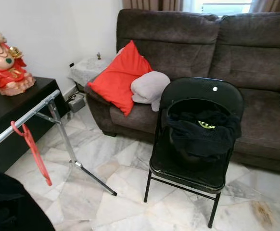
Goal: Hang hanger
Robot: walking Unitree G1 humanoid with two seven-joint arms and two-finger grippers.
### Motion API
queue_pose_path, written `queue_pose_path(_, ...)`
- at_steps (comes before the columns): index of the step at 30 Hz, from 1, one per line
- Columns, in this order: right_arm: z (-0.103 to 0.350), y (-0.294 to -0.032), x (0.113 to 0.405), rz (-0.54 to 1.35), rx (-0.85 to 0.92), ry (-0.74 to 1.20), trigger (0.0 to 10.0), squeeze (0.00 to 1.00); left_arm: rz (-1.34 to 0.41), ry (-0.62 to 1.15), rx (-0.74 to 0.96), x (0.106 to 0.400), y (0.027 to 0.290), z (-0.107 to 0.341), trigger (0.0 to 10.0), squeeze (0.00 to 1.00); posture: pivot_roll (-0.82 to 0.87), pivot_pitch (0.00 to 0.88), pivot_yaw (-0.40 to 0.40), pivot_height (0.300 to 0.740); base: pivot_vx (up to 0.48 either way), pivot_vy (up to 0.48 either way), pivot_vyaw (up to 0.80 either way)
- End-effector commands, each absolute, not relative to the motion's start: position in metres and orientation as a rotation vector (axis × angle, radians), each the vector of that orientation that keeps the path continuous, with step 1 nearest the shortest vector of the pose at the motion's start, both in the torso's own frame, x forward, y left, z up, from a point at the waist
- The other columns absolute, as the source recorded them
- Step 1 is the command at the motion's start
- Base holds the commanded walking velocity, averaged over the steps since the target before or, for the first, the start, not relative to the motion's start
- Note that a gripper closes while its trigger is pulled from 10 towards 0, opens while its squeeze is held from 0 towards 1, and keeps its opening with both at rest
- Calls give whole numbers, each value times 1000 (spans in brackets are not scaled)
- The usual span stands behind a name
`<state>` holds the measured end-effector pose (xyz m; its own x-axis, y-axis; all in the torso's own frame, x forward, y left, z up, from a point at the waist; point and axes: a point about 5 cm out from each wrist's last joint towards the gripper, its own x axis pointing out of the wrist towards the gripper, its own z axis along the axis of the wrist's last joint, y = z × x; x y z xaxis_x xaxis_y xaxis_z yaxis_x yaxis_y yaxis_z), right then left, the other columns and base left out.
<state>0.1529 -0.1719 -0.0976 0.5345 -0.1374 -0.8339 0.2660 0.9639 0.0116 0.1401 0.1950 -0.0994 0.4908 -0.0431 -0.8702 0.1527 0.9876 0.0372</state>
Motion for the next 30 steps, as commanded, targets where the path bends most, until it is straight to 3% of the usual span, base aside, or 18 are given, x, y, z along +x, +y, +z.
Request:
queue_pose_path(1, -99, -175, 149, -251, 138, 979, 10000, 0, -123, 1061, 126, 138, 196, -100, 10000, 0, 29, 0, 86, 740, 0, 0, 0)
queue_pose_path(10, -99, -182, 145, -256, 128, 982, 10000, 0, -118, 1072, 108, 133, 191, -102, 10000, 0, 33, 0, 64, 740, 0, 0, 0)
queue_pose_path(30, -91, -192, 165, -234, 99, 959, 10000, 0, -98, 1043, 75, 145, 184, -99, 10000, 0, 17, 0, 41, 740, 0, 0, -788)
